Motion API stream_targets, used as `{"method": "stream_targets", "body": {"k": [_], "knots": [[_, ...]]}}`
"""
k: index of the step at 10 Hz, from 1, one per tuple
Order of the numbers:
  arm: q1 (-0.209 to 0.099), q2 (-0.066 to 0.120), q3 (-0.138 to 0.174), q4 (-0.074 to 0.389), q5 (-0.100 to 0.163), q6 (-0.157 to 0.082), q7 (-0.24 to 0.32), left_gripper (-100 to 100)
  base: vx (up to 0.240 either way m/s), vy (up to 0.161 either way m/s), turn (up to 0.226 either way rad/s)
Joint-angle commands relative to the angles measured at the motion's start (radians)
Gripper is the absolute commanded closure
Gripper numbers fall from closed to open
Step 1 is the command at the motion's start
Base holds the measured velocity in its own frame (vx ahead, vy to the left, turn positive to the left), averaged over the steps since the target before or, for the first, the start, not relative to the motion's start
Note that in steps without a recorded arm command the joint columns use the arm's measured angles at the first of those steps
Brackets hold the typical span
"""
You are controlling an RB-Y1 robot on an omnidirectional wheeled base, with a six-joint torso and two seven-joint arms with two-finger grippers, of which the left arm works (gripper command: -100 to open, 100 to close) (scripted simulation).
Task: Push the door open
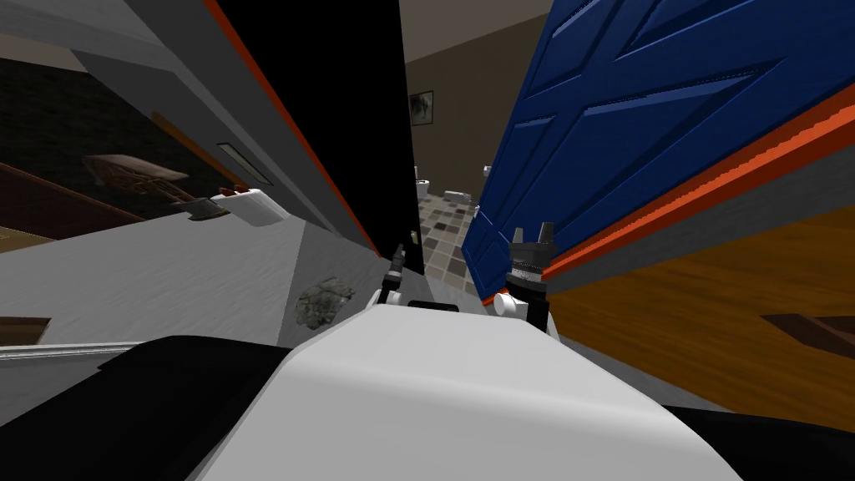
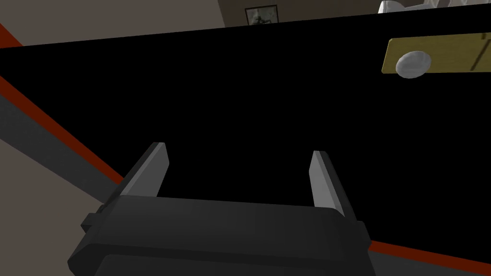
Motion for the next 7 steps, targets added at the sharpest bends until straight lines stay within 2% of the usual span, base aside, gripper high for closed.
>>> {"method": "stream_targets", "body": {"k": [1, 4, 5, 7], "knots": [[-0.012, 0.0, -0.01, 0.05, 0.003, -0.015, 0.008, -100, 0.058, 0.101, -0.093], [-0.037, -0.002, -0.028, 0.143, 0.009, -0.043, 0.022, -100, 0.078, 0.11, -0.102], [-0.037, -0.002, -0.028, 0.15, 0.009, -0.043, 0.022, -100, 0.05, 0.07, -0.024], [-0.053, -0.004, -0.04, 0.213, 0.013, -0.06, 0.032, -100, 0.041, 0.08, -0.079]]}}
